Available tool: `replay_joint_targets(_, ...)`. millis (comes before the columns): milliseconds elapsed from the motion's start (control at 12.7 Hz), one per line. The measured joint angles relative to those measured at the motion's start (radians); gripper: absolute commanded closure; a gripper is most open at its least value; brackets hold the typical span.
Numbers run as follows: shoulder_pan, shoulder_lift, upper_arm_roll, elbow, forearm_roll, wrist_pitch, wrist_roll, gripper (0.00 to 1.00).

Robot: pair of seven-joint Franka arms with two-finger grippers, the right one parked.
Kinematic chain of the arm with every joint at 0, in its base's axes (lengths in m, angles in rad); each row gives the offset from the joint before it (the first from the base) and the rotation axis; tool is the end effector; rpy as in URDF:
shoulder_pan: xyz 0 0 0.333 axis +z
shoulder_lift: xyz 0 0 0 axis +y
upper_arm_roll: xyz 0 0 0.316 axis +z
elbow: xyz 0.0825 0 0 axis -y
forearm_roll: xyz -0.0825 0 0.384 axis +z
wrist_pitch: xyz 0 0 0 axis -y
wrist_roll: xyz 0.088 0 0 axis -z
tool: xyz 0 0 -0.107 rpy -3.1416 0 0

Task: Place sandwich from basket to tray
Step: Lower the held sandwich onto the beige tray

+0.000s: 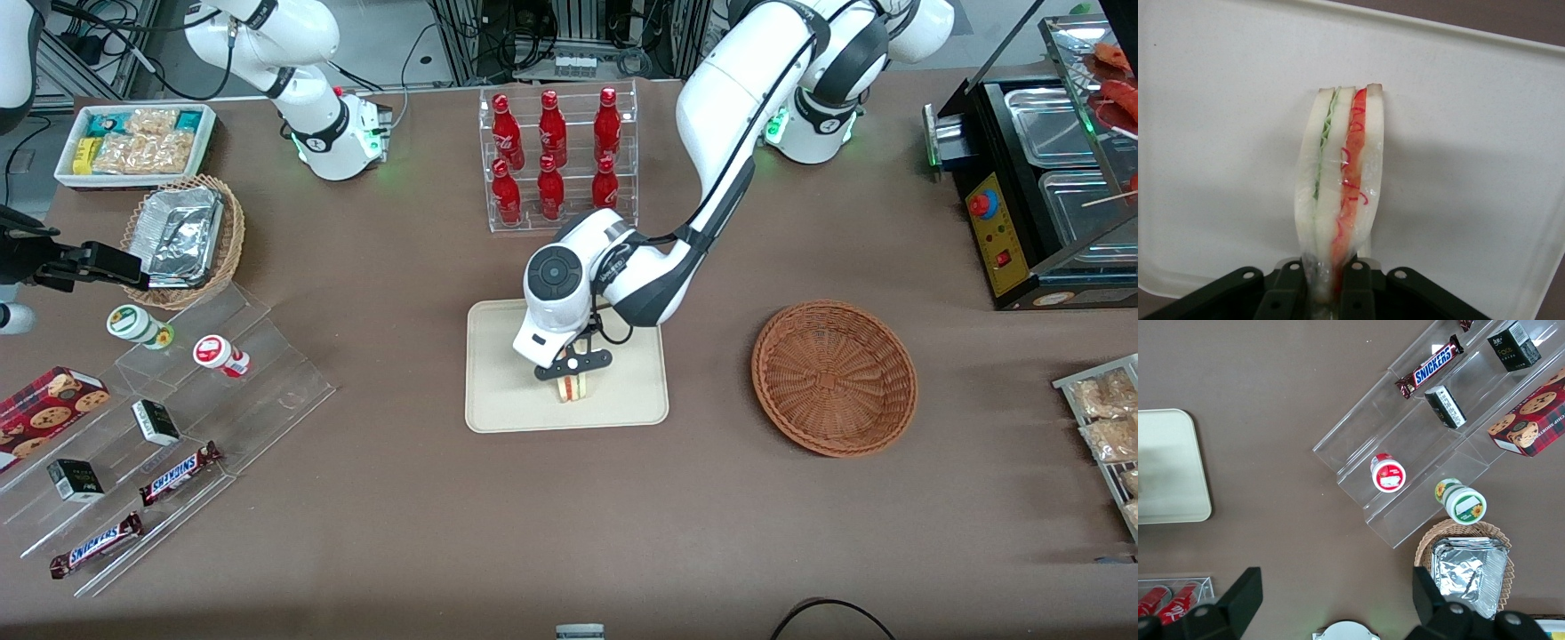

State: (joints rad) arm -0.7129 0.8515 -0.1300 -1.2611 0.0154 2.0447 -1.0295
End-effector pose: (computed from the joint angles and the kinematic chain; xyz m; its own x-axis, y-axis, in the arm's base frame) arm 0.5136 -0.5391 0.2426 0.9704 0.2177 -0.1046 0.2178 -0.9759 -0.0103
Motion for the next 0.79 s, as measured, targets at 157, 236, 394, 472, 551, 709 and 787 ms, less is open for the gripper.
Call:
replay_joint_targets(157, 0.000, 0.001, 0.000, 0.005, 0.000, 0.000, -0.001, 0.00)
replay_joint_targets(236, 0.000, 0.001, 0.000, 0.010, 0.000, 0.000, -0.002, 0.00)
replay_joint_targets(394, 0.000, 0.000, -0.001, 0.023, 0.000, 0.000, -0.004, 0.00)
replay_joint_targets(472, 0.000, -0.004, -0.001, 0.033, 0.000, -0.003, -0.005, 0.00)
replay_joint_targets(551, 0.000, -0.014, -0.001, 0.043, 0.000, -0.016, -0.005, 0.00)
replay_joint_targets(709, 0.007, -0.043, 0.001, 0.061, 0.000, -0.053, -0.005, 0.00)
replay_joint_targets(787, 0.015, -0.061, 0.002, 0.067, 0.000, -0.064, -0.005, 0.00)
